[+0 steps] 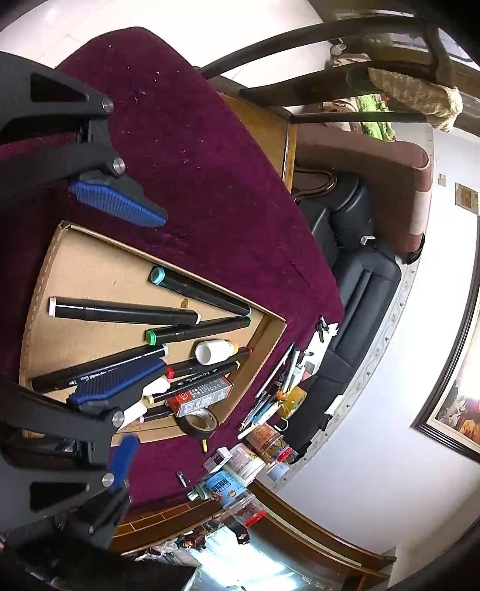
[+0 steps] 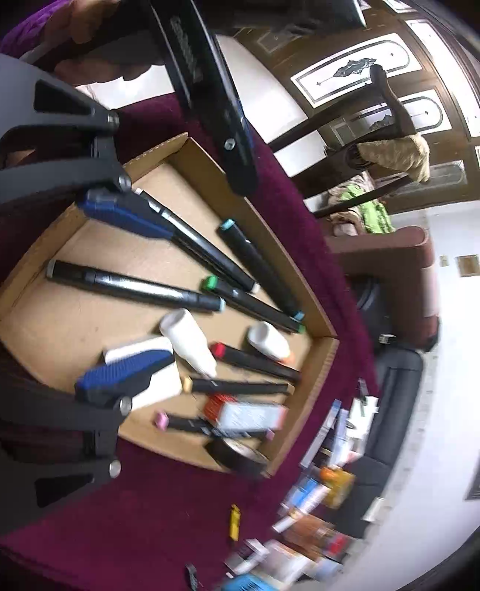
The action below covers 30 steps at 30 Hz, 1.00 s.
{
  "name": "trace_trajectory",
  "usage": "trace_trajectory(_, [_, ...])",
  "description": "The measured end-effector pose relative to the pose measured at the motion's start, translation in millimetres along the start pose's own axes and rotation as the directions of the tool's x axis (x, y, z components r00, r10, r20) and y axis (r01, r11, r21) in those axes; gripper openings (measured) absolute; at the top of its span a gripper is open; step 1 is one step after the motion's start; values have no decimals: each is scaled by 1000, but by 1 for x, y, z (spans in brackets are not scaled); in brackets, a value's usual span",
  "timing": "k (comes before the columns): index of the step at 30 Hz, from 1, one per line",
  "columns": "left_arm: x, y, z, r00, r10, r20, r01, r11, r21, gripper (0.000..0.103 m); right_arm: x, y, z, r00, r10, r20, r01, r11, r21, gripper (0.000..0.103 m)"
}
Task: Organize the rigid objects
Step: 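Carry both black markers over the tray and open both tools to drop them, then move both tools back to the table and grasp a black marker with the right tool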
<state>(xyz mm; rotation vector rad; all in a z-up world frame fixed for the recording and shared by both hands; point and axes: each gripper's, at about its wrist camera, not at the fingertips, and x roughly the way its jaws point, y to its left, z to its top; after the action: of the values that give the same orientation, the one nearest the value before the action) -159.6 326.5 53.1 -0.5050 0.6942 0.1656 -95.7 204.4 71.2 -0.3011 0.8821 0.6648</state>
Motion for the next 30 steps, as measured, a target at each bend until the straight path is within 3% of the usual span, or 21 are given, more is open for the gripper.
trace_trajectory(5, [-3, -12, -2, 1000, 15, 3, -15, 999, 30, 79, -17, -11, -5, 991, -123, 49, 123, 992, -9, 72])
trace_trajectory(15, [-7, -46, -9, 1000, 22, -11, -21, 994, 109, 79, -42, -71, -25, 963, -261, 58, 252, 959, 128, 72])
trace_trajectory(30, [-3, -95, -25, 999, 11, -52, 1, 974, 228, 80, -61, -112, -51, 951, -304, 60, 285, 935, 211, 72])
